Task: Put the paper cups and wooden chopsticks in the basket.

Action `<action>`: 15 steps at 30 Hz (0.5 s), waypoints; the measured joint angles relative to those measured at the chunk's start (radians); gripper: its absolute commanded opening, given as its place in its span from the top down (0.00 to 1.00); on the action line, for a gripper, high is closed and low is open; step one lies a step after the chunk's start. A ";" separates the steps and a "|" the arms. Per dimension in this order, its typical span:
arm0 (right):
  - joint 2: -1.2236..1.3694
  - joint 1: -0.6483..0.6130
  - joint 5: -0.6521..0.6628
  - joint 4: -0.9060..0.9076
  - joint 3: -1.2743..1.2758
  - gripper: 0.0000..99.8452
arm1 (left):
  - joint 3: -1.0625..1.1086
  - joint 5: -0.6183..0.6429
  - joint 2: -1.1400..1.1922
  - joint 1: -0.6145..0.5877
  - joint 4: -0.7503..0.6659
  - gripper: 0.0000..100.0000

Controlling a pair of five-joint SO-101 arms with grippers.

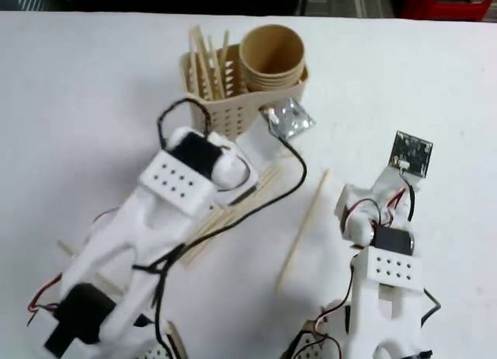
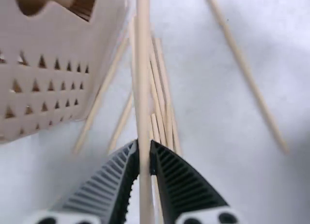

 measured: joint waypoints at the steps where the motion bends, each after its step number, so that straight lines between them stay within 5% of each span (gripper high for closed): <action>1: 0.000 0.002 0.000 0.000 0.000 0.98 | -0.035 0.000 -0.012 0.000 0.026 0.98; 9: 0.000 0.003 0.000 0.000 0.000 0.98 | -0.416 0.015 -0.044 0.000 0.176 0.98; 15: 0.000 0.003 0.000 0.000 0.000 0.98 | -0.700 0.081 -0.046 -0.054 0.141 0.98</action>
